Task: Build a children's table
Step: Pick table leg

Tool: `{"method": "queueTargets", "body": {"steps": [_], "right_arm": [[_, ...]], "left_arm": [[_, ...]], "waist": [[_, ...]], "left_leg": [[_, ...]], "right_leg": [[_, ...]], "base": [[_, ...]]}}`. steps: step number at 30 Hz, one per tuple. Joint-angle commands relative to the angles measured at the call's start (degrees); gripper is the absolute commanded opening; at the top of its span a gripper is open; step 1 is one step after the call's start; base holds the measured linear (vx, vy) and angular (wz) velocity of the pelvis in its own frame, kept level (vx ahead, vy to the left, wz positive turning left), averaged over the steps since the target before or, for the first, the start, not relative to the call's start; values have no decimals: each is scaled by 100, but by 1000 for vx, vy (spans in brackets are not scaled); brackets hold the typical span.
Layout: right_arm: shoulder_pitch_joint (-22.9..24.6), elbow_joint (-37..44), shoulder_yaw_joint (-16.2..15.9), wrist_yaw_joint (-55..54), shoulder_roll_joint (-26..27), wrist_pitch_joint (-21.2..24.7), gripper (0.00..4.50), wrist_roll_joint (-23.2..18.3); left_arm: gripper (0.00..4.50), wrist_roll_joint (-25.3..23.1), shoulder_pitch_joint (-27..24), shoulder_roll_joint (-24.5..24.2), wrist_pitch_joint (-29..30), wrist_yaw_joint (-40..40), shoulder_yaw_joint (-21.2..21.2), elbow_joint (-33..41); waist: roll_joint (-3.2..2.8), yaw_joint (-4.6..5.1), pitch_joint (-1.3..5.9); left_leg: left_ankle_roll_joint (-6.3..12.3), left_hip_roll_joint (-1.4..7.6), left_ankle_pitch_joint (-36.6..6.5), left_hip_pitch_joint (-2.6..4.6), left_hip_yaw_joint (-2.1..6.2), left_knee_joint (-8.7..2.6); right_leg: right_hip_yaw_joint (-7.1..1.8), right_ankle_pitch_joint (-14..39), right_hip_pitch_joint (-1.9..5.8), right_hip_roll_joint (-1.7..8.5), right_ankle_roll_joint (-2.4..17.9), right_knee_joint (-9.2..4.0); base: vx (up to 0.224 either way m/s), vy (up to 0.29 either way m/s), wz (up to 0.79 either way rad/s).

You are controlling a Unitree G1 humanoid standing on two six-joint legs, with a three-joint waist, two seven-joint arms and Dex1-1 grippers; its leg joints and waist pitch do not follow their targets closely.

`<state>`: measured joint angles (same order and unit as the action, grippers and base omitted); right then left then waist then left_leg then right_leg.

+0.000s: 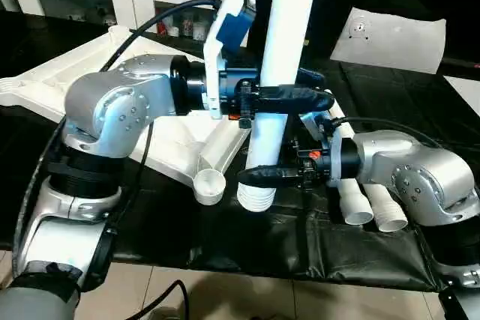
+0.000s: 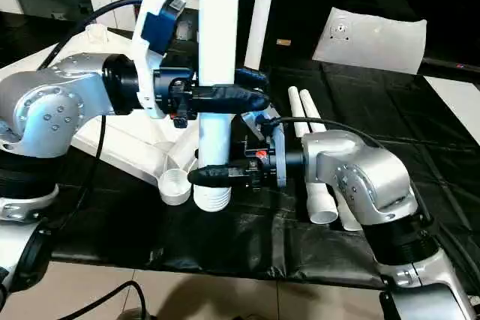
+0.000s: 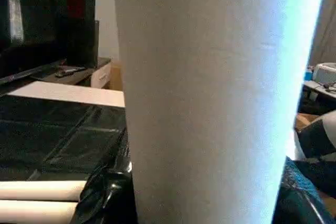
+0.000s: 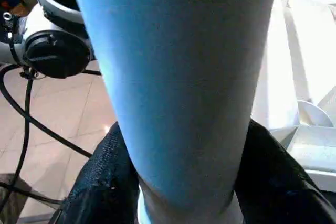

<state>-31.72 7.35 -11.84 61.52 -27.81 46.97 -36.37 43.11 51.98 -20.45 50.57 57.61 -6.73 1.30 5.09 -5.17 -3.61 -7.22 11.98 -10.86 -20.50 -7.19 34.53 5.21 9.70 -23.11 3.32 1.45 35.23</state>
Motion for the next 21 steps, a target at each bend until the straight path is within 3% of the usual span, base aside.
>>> {"method": "queueTargets", "body": {"steps": [1, 3, 6, 12, 17, 21], "right_arm": [[37, 1, 4, -157, 36, 62, 198, 18], [81, 14, 21, -213, 76, 45, 198, 25], [142, 36, 61, -304, 142, 19, 196, 20], [196, -19, 294, -638, 433, -73, 194, -17], [111, -269, 796, -1442, 978, -319, 194, -35], [22, -407, 1058, -1859, 1173, -438, 194, -13]], "left_arm": [[249, 148, 210, 205, -1, -151, 108, 76], [261, 421, 306, 465, 127, -488, 440, -97], [289, 650, 441, 770, 233, -1056, 862, -320], [340, 871, 338, 1209, -29, -1603, 1244, -176], [380, 1060, 223, 1734, -692, -2345, 1873, 151], [412, 1281, 23, 1751, -593, -2638, 2084, 562]], "waist": [[-53, -15, 428], [-68, -15, 428], [-43, -33, 441], [-45, -37, 437], [-39, -20, 440], [-53, -8, 439]], "left_leg": [[-60, 63, -467, -47, -145, -349], [-59, 51, -457, -58, -151, -337], [-53, 51, -495, -68, -140, -327], [-5, 48, -527, -59, -139, -330], [-23, 54, -540, -63, -139, -334], [-75, 69, -545, -45, -131, -342]], "right_leg": [[-279, 1532, 405, 388, 645, -394], [-280, 1511, 410, 384, 671, -400], [-261, 1440, 429, 386, 749, -397], [-248, 1676, 413, 381, 590, -445], [-241, 1641, 405, 386, 627, -450], [-249, 1556, 399, 385, 596, -415]], "base": [[0, 0, 0], [0, 0, 0], [0, 0, 0], [0, 0, 0], [0, 0, 0], [0, 0, 0]]}}
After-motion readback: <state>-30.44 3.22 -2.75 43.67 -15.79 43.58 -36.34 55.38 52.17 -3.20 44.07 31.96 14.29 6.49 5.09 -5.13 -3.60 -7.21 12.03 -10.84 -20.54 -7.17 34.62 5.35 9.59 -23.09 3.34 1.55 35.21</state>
